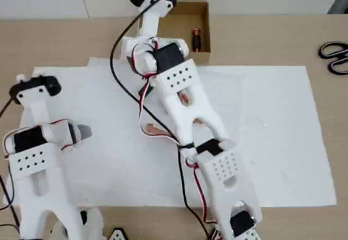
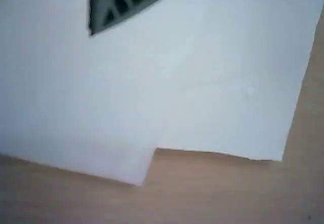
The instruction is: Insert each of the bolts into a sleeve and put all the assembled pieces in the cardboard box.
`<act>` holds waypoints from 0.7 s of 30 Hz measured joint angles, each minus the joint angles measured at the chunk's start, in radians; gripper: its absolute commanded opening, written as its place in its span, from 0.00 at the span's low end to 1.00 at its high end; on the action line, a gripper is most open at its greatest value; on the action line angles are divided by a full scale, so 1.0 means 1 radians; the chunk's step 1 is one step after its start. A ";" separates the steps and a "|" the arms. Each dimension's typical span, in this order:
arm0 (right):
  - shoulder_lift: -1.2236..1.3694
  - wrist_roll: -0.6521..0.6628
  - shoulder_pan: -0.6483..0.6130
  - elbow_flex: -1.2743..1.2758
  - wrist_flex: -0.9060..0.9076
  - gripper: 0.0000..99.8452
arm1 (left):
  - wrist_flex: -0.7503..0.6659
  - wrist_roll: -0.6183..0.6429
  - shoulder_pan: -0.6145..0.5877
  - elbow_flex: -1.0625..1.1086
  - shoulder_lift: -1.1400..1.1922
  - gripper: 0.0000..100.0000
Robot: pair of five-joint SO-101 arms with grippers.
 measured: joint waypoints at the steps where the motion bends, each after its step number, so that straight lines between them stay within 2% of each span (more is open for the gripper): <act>1: 0.026 -0.009 -0.002 0.000 -0.014 0.29 | 0.000 -0.006 -0.002 0.008 0.000 0.28; 17: 0.256 -0.034 -0.003 0.002 -0.114 0.29 | -0.021 -0.017 -0.002 0.017 -0.002 0.28; 21: 0.299 -0.086 -0.003 0.002 -0.121 0.29 | -0.021 -0.017 -0.002 0.017 -0.002 0.28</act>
